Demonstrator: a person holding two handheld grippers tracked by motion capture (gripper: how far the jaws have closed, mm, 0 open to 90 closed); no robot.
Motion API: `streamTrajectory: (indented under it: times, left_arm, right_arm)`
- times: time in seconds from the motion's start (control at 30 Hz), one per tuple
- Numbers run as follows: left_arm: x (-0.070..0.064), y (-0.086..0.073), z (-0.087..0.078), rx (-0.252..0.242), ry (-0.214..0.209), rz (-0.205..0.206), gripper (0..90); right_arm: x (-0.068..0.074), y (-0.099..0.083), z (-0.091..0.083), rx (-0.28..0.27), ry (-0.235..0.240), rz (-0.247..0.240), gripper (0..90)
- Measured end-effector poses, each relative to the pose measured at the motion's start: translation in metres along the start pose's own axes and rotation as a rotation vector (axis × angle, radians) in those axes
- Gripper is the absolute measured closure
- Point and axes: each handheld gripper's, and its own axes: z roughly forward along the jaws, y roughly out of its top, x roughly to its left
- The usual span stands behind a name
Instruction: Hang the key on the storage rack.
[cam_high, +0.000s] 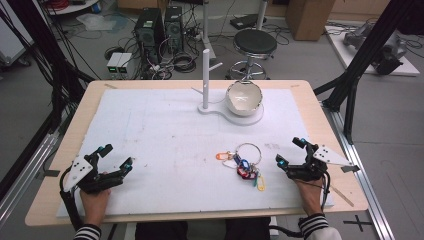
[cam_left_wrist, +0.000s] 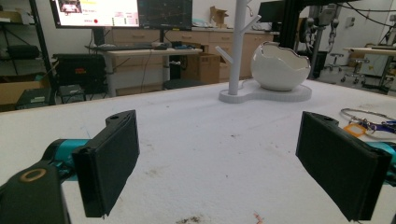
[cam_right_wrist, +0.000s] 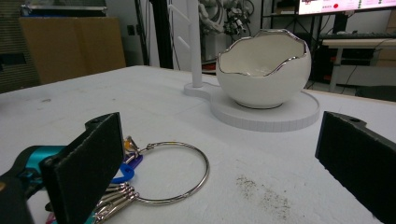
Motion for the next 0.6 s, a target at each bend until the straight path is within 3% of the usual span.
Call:
streamTrajectory:
  times: [0.5,0.6]
  left_arm:
    - [-0.0004,0.0,0.0004,-0.002,-0.003,0.003,13.9]
    - [-0.0002,0.0001,0.0004,-0.001,-0.004,0.005,13.9]
  right_arm:
    - [0.0002,0.0004,0.0,-0.003,0.001,-0.014,0.9]
    - [-0.0019,0.0016,-0.0017,-0.006,0.006,0.022,0.9]
